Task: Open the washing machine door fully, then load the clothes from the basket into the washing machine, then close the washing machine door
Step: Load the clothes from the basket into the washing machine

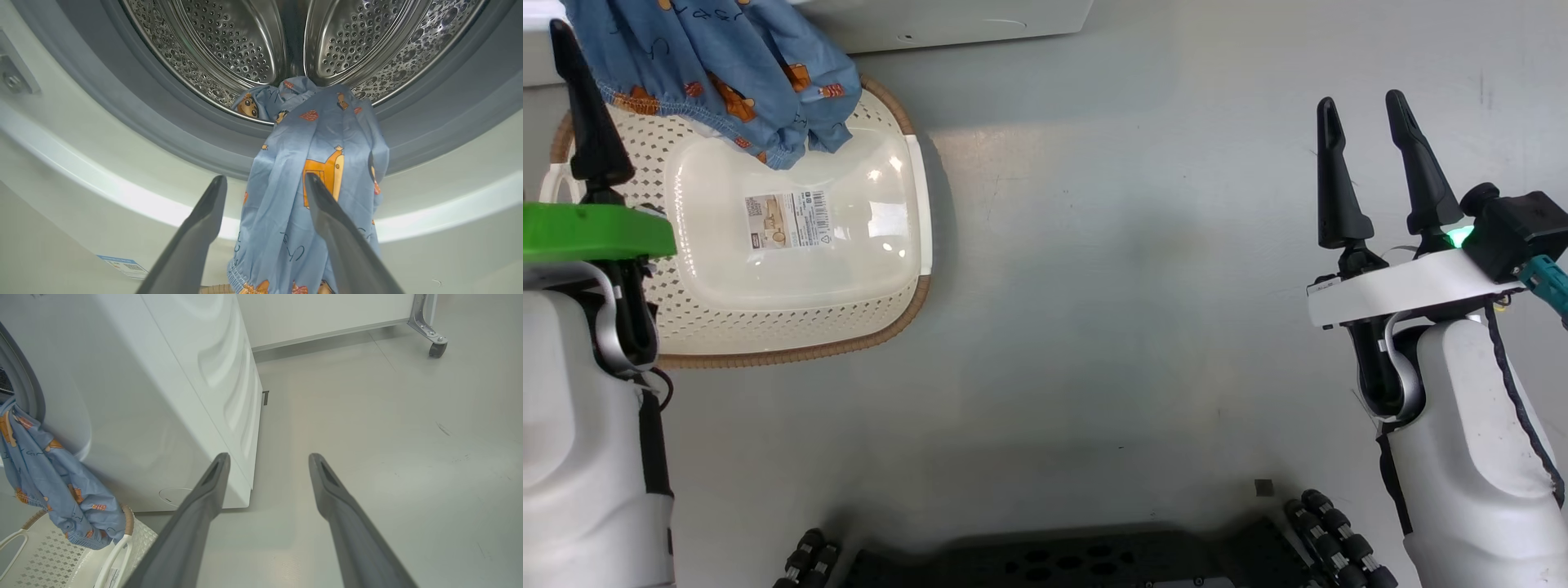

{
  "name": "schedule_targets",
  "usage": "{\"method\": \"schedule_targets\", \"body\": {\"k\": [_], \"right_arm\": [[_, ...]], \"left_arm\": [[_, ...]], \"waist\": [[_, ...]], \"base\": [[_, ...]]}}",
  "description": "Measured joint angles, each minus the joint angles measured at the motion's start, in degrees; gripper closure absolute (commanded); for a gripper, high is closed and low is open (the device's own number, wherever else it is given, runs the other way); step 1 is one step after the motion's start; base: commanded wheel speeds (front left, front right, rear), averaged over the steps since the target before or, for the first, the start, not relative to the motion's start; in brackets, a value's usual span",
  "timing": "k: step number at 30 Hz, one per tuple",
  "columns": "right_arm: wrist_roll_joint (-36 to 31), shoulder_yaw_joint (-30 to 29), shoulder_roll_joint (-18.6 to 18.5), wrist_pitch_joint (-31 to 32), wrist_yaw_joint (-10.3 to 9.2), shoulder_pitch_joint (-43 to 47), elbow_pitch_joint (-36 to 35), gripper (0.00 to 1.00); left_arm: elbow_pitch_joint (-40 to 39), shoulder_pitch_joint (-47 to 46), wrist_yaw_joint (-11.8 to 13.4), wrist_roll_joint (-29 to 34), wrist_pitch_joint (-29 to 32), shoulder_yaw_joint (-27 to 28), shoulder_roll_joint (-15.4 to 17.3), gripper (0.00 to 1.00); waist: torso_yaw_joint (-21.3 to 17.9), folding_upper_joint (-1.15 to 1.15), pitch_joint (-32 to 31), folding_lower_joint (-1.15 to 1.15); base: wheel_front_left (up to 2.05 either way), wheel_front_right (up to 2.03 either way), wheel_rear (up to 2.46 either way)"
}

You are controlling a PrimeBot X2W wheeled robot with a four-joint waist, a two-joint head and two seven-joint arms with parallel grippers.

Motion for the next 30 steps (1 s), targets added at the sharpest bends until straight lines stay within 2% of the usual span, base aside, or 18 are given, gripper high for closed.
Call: {"method": "schedule_targets", "body": {"k": [10, 30], "right_arm": [[0.0, 0.8, -0.2, 0.0, 0.00, 0.0, 0.0, 0.00], [0.0, 0.9, -0.3, 0.0, 0.00, 0.0, 0.2, 0.00]], "left_arm": [[-1.6, 3.5, -0.1, 0.5, 0.0, -0.4, -2.3, 0.00], [0.8, 11.0, -0.3, 2.2, 0.0, -0.2, -2.5, 0.00]], "waist": [[-0.1, 0.00, 0.2, 0.00], [-0.5, 0.00, 0.6, 0.00]], "base": [[0.00, 0.00, 0.00], [0.00, 0.00, 0.00]]}}
